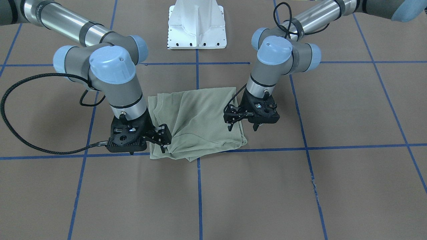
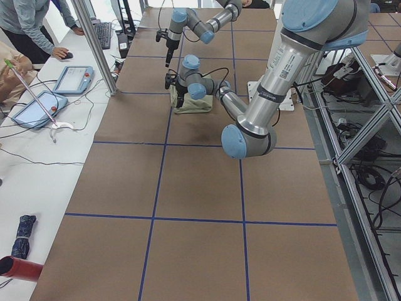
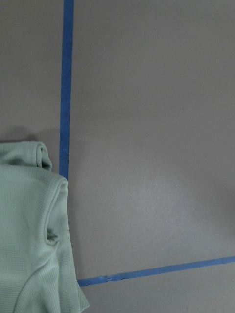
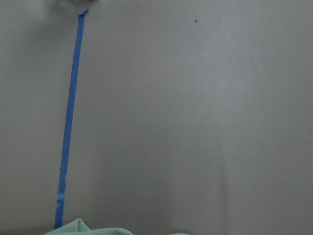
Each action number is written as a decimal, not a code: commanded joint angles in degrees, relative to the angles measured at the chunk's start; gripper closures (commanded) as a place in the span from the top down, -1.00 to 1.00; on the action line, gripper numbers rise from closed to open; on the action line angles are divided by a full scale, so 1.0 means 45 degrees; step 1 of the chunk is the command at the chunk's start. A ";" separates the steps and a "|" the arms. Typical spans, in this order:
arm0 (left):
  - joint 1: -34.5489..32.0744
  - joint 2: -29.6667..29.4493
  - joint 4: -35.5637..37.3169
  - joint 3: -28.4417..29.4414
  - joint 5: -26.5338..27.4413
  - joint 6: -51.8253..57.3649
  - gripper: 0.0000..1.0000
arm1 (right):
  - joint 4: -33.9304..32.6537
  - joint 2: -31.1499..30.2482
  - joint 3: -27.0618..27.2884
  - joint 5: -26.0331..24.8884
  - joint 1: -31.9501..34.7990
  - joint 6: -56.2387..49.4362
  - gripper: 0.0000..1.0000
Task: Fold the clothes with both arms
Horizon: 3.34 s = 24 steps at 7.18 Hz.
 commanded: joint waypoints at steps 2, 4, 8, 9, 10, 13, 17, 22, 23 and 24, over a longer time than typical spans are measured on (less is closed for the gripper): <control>0.0378 -0.0789 -0.0044 0.1103 0.0770 -0.1402 0.32 | 0.0014 -0.0288 0.0169 0.0129 0.0130 -0.0144 1.00; 0.0419 -0.1045 -0.0064 0.1437 0.0793 -0.1796 -0.04 | 0.0014 -0.0347 0.0169 0.0090 0.0091 -0.0105 1.00; 0.0360 -0.0774 -0.0064 0.1379 0.0890 -0.1604 -1.00 | 0.0033 -0.0425 0.0169 0.0050 0.0032 -0.0086 1.00; 0.0244 -0.0463 -0.0199 0.1205 0.0891 -0.0693 -1.00 | 0.0014 -0.0483 0.0150 0.0050 0.0032 -0.0105 1.00; -0.0163 -0.0034 -0.0452 0.1068 0.0871 0.0206 -1.00 | 0.0033 -0.0503 0.0130 0.0050 -0.0007 -0.0105 1.00; -0.1064 0.1606 0.0262 -0.1482 0.0172 0.3058 1.00 | -0.0161 -0.0796 0.0149 0.0264 0.0264 -0.0804 1.00; -0.4548 0.4742 0.3216 -0.5157 -0.2402 1.0035 1.00 | -0.0201 -0.3715 0.0752 0.4335 0.4295 -0.7447 1.00; -1.1069 0.8291 0.3742 -0.3301 -0.5104 1.7558 1.00 | -0.3053 -0.8715 0.2721 0.5007 0.8232 -1.1980 1.00; -1.2207 0.8368 0.3783 -0.3154 -0.5840 1.7617 1.00 | -0.3111 -0.9403 0.2785 0.5166 0.8892 -1.1903 1.00; -1.2334 0.8407 0.3880 -0.3017 -0.6041 1.7985 1.00 | -0.3150 -0.9816 0.3366 0.5515 0.9247 -1.1825 1.00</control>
